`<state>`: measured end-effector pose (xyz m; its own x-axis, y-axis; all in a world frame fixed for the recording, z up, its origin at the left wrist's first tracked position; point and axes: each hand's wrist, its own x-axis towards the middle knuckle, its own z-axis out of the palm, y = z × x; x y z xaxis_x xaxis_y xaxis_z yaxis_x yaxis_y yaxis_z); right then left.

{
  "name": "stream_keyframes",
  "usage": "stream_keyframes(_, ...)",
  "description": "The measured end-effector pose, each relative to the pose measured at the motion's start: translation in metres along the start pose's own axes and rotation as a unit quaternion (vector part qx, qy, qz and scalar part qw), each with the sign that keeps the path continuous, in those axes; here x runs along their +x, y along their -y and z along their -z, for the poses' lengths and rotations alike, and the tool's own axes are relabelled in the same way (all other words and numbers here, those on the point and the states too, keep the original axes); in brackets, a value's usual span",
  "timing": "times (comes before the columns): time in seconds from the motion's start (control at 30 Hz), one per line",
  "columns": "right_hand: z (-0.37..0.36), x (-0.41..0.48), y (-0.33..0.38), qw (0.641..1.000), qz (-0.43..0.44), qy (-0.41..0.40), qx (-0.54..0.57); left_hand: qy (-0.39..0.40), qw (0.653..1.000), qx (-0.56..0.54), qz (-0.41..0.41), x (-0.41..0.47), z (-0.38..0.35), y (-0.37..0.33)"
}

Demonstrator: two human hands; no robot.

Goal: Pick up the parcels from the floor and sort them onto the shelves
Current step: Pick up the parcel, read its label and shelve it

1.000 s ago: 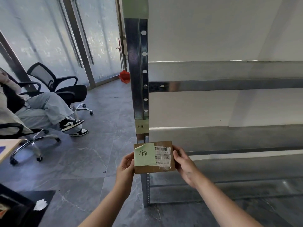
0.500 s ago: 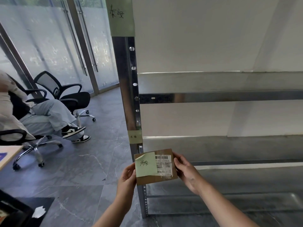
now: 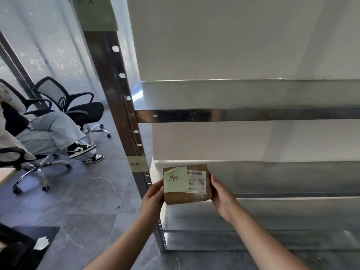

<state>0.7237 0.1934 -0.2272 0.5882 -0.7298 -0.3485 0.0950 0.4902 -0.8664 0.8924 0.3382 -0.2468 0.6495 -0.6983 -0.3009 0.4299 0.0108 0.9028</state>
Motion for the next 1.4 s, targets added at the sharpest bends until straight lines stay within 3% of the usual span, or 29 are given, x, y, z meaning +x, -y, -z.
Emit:
stream_keyframes(0.4, 0.016, 0.052, -0.018, 0.997, -0.045, -0.043, 0.054, -0.072, 0.995, -0.017, 0.06, 0.042, -0.019, 0.027)
stream_keyframes(0.7, 0.022, 0.09, -0.014, 0.996, -0.071, -0.032, 0.044, -0.039, 0.993, 0.02, 0.108, 0.081, -0.027, 0.026)
stream_keyframes(1.0, 0.028, 0.111, -0.024, 0.995, -0.077, -0.045, 0.051, -0.058, 0.99, 0.021, 0.125, 0.101, -0.042, 0.026)
stream_keyframes(1.23, 0.024, 0.12, -0.027, 0.996, -0.068, -0.054, 0.016, -0.063, 0.989, 0.022, 0.131, 0.112, -0.044, 0.021)
stream_keyframes(1.4, 0.017, 0.115, -0.027, 0.992, -0.055, -0.075, -0.08, -0.089, 0.985, 0.051, 0.139, 0.107, -0.046, 0.021)
